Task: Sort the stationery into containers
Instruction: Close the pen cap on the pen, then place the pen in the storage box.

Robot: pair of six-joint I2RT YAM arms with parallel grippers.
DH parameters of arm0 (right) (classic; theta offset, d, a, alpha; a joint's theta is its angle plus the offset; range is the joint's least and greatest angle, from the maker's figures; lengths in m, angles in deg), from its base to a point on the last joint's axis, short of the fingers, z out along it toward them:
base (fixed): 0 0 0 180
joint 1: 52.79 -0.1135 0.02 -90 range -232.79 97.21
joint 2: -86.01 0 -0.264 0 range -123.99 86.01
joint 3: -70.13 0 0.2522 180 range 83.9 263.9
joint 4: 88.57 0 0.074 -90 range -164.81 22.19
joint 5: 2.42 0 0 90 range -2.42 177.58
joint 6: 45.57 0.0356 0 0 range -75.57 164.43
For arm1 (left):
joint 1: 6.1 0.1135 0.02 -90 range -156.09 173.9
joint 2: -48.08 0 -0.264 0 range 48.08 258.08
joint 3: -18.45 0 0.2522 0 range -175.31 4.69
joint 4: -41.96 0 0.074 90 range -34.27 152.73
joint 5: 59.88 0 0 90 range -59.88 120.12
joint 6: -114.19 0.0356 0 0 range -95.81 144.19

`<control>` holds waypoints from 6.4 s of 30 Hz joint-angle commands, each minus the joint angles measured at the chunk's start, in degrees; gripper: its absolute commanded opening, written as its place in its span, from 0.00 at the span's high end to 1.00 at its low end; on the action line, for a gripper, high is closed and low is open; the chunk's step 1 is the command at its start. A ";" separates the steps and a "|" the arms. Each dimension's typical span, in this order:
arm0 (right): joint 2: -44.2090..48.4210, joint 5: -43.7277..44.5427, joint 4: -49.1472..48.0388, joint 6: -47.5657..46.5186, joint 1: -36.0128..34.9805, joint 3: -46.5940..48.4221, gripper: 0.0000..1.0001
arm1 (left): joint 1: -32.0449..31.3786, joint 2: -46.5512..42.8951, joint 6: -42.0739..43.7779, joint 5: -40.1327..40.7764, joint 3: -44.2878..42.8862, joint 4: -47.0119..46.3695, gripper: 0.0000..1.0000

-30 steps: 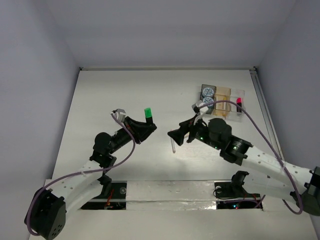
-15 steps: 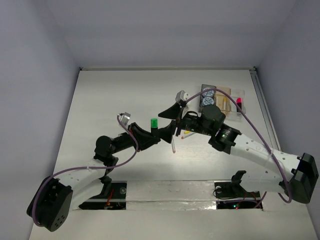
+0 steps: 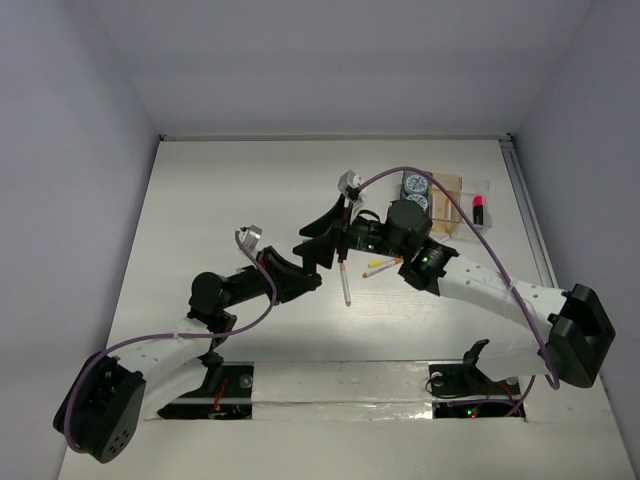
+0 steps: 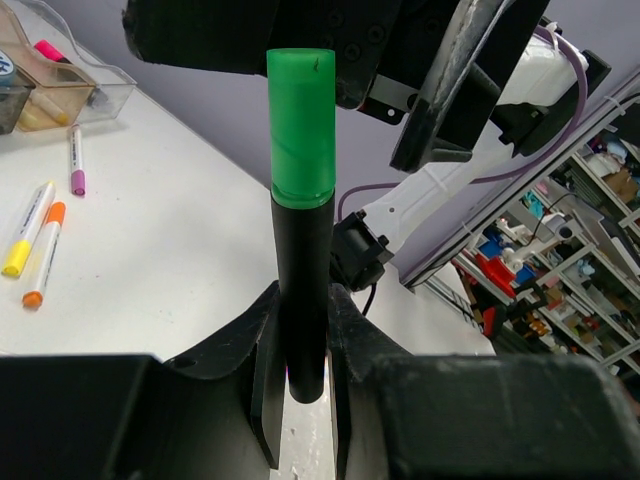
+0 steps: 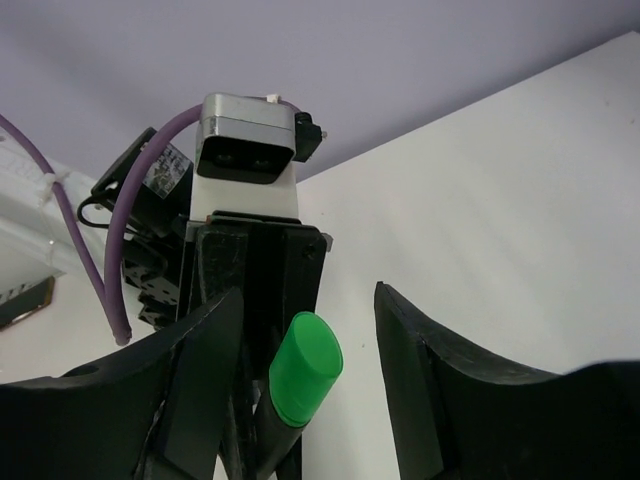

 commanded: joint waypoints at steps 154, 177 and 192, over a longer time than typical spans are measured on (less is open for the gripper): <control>2.33 21.73 -6.59 28.29 -8.28 -18.72 0.16 | 0.52 8.00 -0.13 5.37 -6.50 -12.98 1.00; 13.94 5.56 9.06 6.31 2.71 -12.30 0.55 | -0.02 14.85 -2.50 -1.74 -6.23 -24.04 1.00; 4.80 1.43 3.97 7.72 4.38 -8.34 0.40 | -2.12 17.58 -2.86 -4.73 -6.50 -26.52 1.00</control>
